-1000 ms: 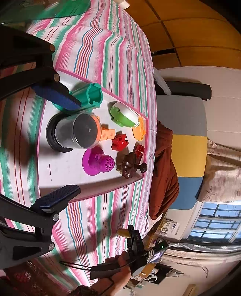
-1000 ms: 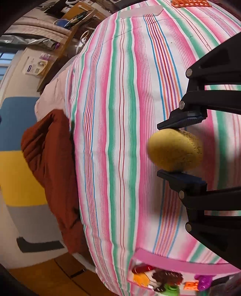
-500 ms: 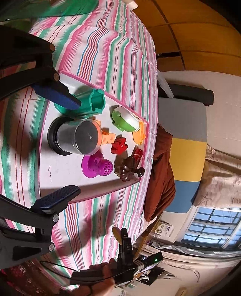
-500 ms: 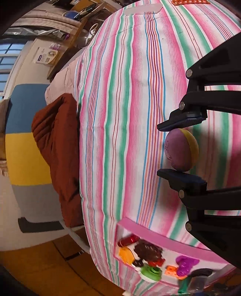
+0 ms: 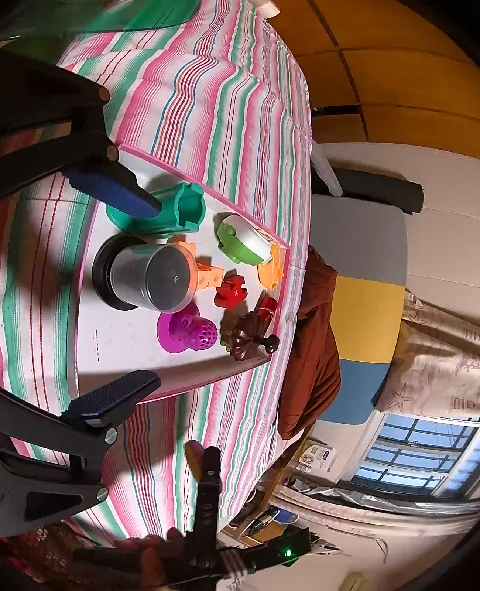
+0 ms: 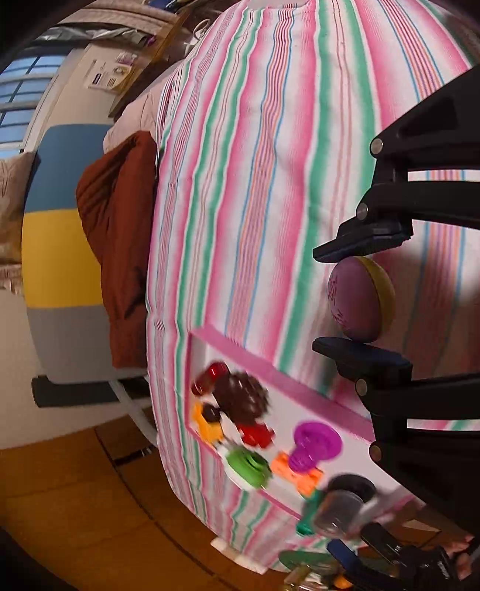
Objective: Organize rigid objects
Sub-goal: 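Carry the yellow egg-shaped toy toward the tray with the right tool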
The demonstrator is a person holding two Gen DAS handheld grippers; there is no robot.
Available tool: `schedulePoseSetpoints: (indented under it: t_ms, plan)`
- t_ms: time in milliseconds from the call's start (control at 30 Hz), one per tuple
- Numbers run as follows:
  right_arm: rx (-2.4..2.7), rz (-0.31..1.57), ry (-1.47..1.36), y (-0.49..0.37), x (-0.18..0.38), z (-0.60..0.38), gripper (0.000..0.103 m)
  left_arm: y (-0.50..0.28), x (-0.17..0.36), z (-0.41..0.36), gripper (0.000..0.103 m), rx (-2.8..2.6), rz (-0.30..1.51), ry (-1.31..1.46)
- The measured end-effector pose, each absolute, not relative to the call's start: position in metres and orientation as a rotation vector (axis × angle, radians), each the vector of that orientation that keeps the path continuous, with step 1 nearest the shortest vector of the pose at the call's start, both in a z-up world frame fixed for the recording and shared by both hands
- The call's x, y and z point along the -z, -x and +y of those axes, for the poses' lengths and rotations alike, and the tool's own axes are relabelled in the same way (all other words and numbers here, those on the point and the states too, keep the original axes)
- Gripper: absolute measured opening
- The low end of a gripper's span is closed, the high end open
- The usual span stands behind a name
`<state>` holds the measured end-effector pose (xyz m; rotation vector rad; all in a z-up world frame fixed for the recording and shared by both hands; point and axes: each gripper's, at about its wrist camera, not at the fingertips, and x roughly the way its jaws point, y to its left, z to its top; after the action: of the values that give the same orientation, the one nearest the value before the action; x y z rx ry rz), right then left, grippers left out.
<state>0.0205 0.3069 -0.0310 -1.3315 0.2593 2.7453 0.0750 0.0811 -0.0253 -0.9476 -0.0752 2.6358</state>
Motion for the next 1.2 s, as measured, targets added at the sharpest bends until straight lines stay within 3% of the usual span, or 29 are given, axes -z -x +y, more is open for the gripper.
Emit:
schedulePoseSetpoints:
  t_ms: [467,1200]
  plan:
    - [-2.828,0.264,1.347,-0.039,0.016,0.256,0.042,-0.079,0.023,0.070,0.086,-2.645,-0.106,0.924]
    - [-2.933,0.505,1.498,-0.030,0.014,0.190,0.042,-0.085,0.029,0.034,0.087,-2.702,-0.151,0.899]
